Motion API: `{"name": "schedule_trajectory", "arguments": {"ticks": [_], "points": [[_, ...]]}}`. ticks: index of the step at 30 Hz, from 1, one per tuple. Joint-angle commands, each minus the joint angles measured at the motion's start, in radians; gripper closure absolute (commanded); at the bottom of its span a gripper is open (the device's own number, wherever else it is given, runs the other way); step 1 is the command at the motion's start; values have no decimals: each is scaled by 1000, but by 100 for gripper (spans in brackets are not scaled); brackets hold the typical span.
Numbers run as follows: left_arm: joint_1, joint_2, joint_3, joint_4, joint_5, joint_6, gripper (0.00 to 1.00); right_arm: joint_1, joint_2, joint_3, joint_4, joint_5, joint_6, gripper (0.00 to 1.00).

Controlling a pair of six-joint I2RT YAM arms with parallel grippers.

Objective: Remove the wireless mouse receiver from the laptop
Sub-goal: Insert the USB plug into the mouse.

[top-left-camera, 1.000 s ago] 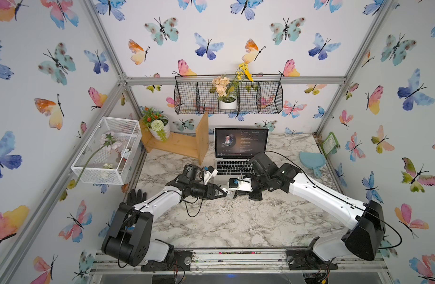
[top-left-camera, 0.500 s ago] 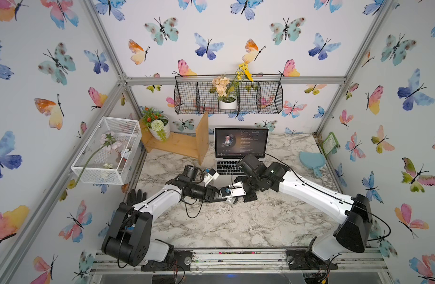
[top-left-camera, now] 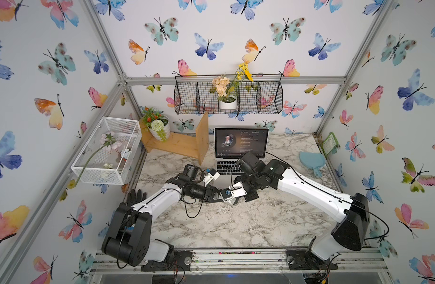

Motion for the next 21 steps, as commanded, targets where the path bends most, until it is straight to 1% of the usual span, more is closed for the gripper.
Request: {"name": "schedule_trajectory", "arguments": {"ticks": [1,13,21], "points": [[-3,-35,8,12,54,5,84,1,16,14,-52,13,-12,98],[-3,-59,-9,71,61,-34,84,-1,33,13,-38,50,17,98],[-3,-71,-44,157,64,-98,85,-1,28,13,-32,59,38,98]]}}
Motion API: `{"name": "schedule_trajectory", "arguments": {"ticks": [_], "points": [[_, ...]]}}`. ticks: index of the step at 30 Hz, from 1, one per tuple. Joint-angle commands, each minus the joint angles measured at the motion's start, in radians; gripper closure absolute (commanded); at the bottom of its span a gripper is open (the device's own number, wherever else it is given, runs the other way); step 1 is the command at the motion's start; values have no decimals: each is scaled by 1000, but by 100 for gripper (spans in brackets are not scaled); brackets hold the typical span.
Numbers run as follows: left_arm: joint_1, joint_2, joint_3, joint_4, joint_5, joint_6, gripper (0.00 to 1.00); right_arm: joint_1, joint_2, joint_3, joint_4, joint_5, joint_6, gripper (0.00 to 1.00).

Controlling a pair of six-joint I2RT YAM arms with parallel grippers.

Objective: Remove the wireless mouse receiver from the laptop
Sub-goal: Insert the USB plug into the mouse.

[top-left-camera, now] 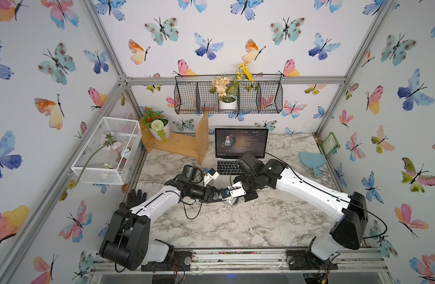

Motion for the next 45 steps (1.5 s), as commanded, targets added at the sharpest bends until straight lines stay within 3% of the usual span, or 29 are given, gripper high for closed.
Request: {"name": "schedule_trajectory", "arguments": {"ticks": [1,17,45], "points": [[-2,-37,0,78,64,-31,85,-1,17,13,-31,27,21,98],[19,-68,-49,249,79,-167,86,-1,-2,3,-18,52,90,98],[26,-87,-61,341,106,-229,85,-37,-29,-27,-6,51,121,98]]}}
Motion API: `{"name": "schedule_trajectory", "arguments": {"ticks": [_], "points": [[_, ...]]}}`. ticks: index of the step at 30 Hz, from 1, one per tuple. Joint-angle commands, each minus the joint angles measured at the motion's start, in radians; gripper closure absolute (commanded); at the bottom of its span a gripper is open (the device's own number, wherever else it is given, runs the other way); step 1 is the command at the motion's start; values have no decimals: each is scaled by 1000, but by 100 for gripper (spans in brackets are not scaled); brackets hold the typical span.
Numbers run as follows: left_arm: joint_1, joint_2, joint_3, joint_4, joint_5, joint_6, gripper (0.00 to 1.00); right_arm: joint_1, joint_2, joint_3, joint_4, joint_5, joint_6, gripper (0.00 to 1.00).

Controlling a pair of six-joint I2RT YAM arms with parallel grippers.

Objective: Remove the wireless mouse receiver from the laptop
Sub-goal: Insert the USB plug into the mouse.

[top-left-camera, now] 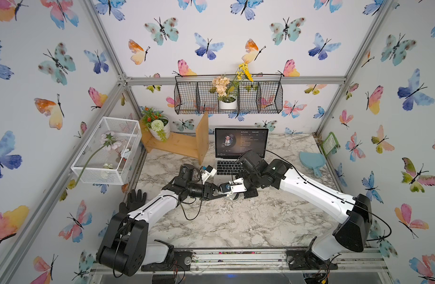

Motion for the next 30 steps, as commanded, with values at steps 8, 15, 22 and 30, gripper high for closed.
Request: {"name": "schedule_trajectory", "arguments": {"ticks": [8,15,22,30], "points": [[8,-42,-1,118,93,-40,86,-19,-4,13,-65,13,16,86],[12,-31,5,131,93,-49,86,-30,-4,36,-68,16,9,77],[13,-29,11,136,95,-52,86,-35,2,54,-51,27,18,66],[13,-33,9,142,96,-57,86,-40,-39,69,-28,27,46,49]]}}
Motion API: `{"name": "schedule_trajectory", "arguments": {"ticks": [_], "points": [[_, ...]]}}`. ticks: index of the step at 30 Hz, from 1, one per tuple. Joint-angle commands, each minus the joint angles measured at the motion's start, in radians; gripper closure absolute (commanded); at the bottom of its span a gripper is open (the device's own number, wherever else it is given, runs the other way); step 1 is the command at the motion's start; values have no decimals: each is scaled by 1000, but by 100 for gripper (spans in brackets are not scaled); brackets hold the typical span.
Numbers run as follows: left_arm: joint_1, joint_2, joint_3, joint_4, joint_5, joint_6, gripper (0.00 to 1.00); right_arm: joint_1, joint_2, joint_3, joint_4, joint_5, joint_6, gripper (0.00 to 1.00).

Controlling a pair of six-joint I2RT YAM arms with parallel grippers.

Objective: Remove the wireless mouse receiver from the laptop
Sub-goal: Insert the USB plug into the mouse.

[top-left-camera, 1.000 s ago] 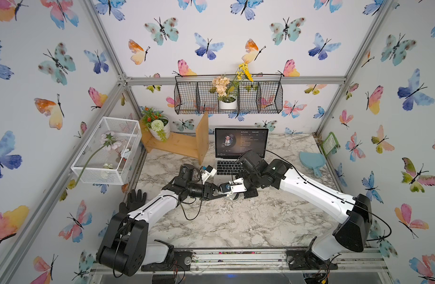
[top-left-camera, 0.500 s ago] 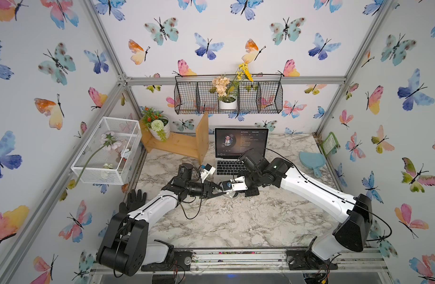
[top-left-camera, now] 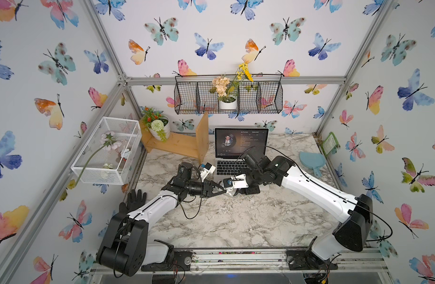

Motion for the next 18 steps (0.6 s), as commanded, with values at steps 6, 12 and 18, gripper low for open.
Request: {"name": "schedule_trajectory", "arguments": {"ticks": [6,12,18], "points": [[9,-31,-13,145,79,-87,86,-57,-129,29,107,-15,157,37],[21,-25,-22,248,76,-180,86,-369,-220,-24,484,-214,768,15],[47,6,-10,367,70,-290,86,-559,-83,-67,518,-634,1255,10]]}}
